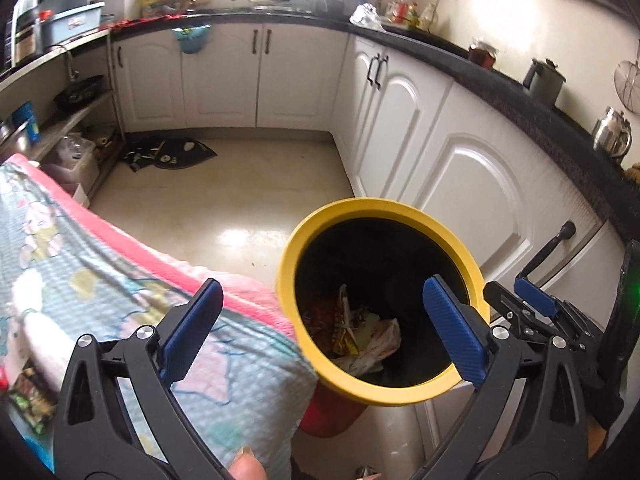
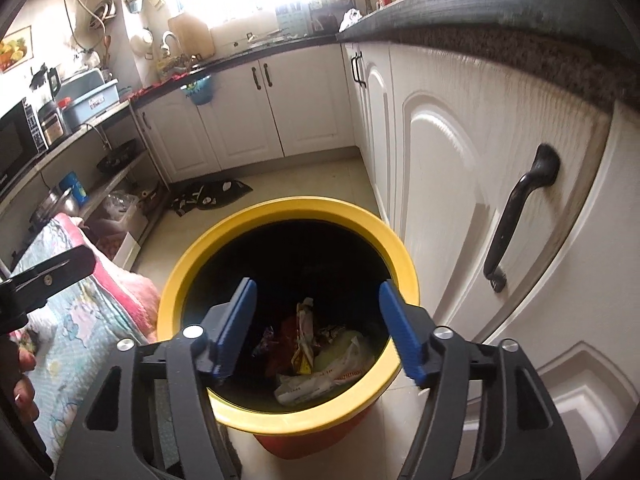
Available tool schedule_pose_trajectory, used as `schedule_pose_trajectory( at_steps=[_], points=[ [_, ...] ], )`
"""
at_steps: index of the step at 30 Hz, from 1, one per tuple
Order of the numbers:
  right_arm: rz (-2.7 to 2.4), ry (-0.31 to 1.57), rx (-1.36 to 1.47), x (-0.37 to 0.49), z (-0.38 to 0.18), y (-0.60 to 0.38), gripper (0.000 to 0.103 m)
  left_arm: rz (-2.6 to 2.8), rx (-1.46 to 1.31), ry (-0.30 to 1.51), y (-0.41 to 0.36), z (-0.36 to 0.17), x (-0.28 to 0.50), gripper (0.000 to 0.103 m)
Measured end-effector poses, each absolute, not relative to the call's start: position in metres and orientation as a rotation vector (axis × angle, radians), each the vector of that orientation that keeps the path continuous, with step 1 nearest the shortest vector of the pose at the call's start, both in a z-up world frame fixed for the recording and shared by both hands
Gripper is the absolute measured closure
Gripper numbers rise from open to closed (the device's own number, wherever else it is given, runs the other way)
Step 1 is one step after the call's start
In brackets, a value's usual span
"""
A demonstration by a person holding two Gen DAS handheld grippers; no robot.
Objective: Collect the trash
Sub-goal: 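Move both open tools back over the remaining trash on the bed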
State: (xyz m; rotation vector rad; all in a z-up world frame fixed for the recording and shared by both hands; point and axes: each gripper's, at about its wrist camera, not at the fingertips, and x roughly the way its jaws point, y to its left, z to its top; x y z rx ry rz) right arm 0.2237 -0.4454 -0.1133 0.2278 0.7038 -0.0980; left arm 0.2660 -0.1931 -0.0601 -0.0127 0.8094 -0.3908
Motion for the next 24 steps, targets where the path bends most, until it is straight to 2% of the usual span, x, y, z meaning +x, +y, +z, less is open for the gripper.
schedule_pose_trajectory(
  at_steps=[12, 24],
  points=[
    [-0.038, 0.644, 0.207, 0.208, -0.083, -0.418, 0.03, -0.306, -0.09, 0.732, -0.138, -0.029, 0.231, 0.011],
    [0.056, 0.601, 0.164, 0.193, -0.054, -0.374, 0.028, -0.218, -0.134, 0.676, -0.088, -0.012, 0.2, 0.011]
  ],
)
